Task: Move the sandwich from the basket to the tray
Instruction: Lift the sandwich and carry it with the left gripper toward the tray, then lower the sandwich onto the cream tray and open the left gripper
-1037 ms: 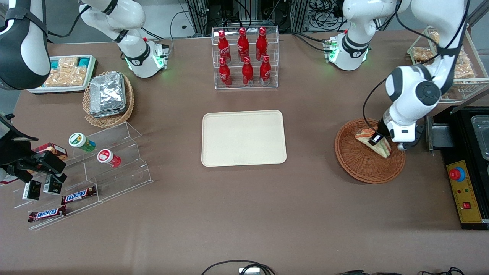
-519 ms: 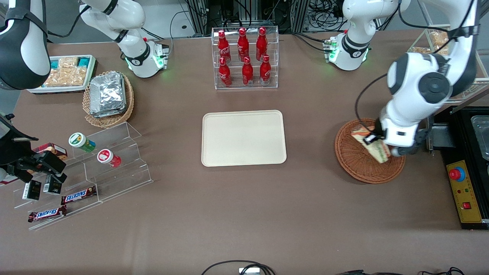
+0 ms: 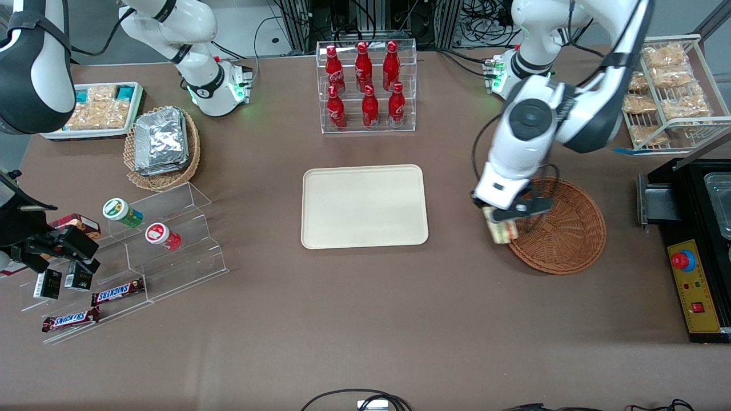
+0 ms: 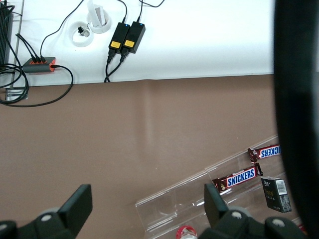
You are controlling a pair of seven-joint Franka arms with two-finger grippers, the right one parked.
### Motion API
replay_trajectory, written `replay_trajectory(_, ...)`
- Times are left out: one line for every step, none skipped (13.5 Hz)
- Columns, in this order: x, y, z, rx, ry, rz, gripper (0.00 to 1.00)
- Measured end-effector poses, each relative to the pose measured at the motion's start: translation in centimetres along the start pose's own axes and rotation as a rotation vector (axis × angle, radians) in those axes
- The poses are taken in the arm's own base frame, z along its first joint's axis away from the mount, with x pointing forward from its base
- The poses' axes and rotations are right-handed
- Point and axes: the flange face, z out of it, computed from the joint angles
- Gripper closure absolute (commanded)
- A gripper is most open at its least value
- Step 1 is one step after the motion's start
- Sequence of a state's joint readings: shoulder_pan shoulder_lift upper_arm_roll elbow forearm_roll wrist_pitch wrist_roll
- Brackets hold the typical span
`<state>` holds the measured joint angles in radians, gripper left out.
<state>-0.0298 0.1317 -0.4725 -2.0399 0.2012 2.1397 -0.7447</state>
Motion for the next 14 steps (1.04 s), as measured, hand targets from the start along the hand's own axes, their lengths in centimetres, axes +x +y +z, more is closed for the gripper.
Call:
replay_trajectory(-0.8, 2.4, -0.2, -0.015, 0.008, 0.045, 1.00)
replay_trajectory(-1.7, 4.7, -0.4, -0.028, 0.010, 0.083, 1.00)
replay_trajectory(-2.4, 6.7, -0.4, -0.040, 0.008, 0.116, 1.00)
replay_trajectory(-3.1, 8.3, -0.2, -0.049, 0.002, 0.142, 1.00)
replay_trajectory(-3.7, 9.7, 0.3, -0.055, -0.007, 0.165, 1.00)
replay_trajectory(-4.2, 10.8, 1.0, -0.064, -0.013, 0.184, 1.00)
replay_trajectory(-4.9, 11.9, 2.0, -0.071, -0.021, 0.207, 1.00)
replay_trajectory(-5.7, 12.9, 3.2, -0.069, -0.035, 0.233, 1.00)
replay_trajectory(-6.5, 13.9, 4.6, -0.062, -0.046, 0.261, 1.00)
replay_trajectory(-7.1, 14.6, 6.1, -0.057, -0.052, 0.285, 1.00)
replay_trajectory(-7.6, 15.3, 7.5, -0.061, -0.060, 0.296, 1.00)
replay_trajectory(-8.0, 15.9, 8.6, -0.069, -0.067, 0.301, 1.00)
replay_trajectory(-8.5, 16.5, 9.6, -0.070, -0.074, 0.300, 1.00)
replay_trajectory(-8.9, 16.9, 10.4, -0.066, -0.079, 0.297, 1.00)
